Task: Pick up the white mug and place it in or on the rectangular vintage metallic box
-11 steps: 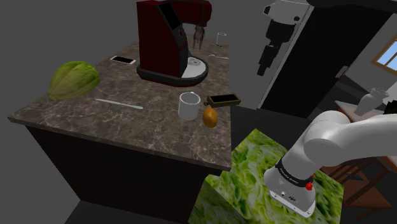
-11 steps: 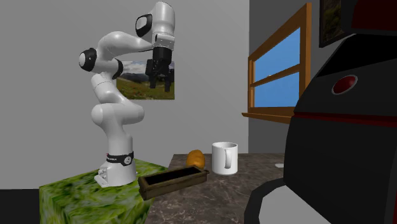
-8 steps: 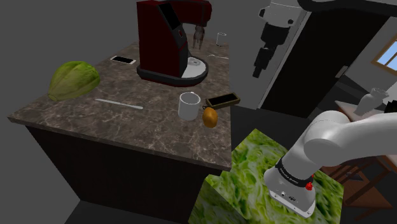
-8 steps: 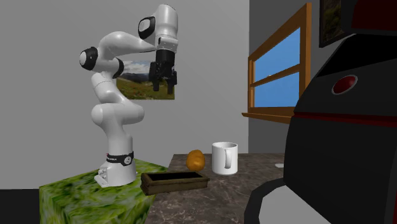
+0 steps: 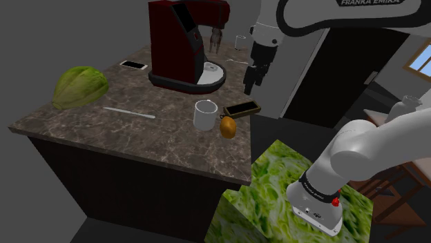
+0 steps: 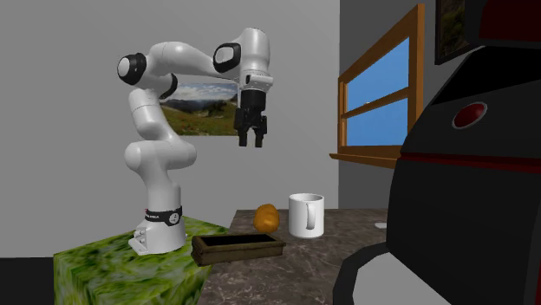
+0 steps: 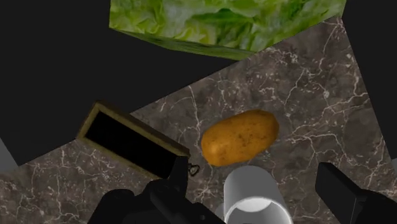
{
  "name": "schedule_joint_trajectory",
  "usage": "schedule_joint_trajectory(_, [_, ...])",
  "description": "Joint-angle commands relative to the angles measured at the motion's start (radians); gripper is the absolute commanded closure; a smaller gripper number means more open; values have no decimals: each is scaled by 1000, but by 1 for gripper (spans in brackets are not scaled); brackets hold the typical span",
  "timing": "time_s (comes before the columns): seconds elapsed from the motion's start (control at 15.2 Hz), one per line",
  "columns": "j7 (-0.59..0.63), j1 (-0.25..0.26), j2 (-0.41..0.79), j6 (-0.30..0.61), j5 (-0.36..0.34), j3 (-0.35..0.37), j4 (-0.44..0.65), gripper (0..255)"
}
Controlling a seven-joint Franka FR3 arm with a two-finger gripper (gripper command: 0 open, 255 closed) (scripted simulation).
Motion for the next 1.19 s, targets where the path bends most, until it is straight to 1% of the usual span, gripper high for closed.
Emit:
schedule_joint_trajectory(0.0, [25, 4, 56, 54, 9, 19, 5, 0])
schedule_joint_trajectory(0.33, [90, 10, 227, 181, 16, 68, 50, 0])
schedule_joint_trajectory(0.59, [145, 13, 374, 267, 5, 102, 111, 0])
schedule_joint_trajectory(0.99, [235, 27, 604, 364, -42, 139, 241, 0])
schedule_joint_trajectory(1.12, [242, 29, 625, 382, -48, 139, 244, 0])
